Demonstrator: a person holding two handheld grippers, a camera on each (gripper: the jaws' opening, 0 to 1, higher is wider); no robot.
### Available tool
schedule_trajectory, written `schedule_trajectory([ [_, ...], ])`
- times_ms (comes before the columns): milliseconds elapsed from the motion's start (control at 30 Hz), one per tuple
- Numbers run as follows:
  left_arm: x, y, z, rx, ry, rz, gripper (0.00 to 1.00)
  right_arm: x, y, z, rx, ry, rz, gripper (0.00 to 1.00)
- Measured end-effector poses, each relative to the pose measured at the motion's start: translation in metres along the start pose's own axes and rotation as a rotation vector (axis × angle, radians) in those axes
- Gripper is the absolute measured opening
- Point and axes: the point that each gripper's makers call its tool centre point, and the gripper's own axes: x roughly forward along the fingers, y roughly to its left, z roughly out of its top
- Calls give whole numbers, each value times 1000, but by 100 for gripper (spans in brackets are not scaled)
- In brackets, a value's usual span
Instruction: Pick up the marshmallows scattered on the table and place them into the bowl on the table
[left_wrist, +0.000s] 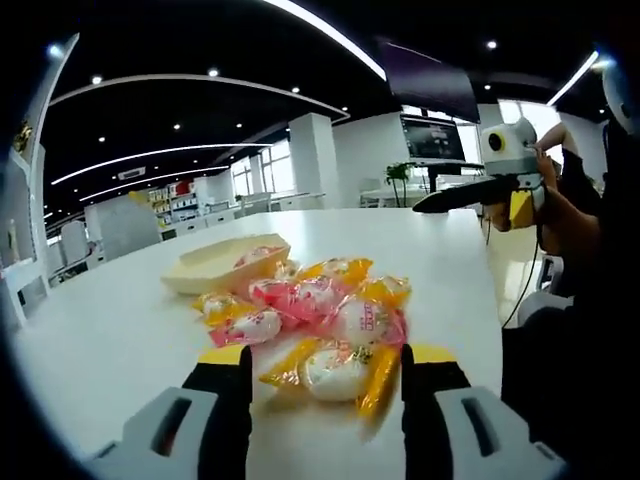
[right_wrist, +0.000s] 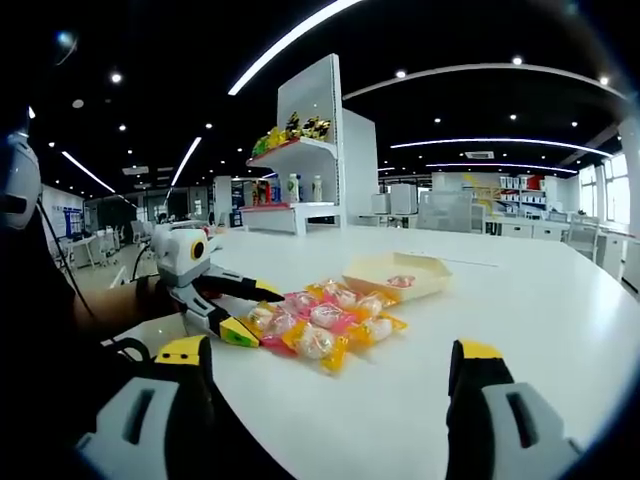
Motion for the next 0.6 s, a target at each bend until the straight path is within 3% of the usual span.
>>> schedule_trajectory([
  [600,-1,-3,0,-15,-9,2,45,0,-2,-3,-23,14,-10,92],
])
